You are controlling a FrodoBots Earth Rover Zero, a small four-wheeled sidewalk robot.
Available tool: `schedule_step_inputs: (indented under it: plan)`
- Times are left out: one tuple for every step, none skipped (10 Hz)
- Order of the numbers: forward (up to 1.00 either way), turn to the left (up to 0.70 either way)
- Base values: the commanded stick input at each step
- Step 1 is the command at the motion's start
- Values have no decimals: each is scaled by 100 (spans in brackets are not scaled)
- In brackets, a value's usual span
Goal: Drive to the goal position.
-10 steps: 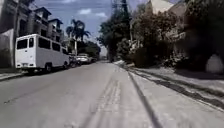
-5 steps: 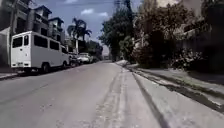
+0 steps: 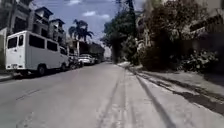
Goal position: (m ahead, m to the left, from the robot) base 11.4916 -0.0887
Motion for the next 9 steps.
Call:
schedule_step_inputs:
  plan:
    - [100,0]
    - [100,0]
    - [100,0]
    - [100,0]
    - [100,0]
    - [100,0]
    - [100,0]
    - [100,0]
    - [100,0]
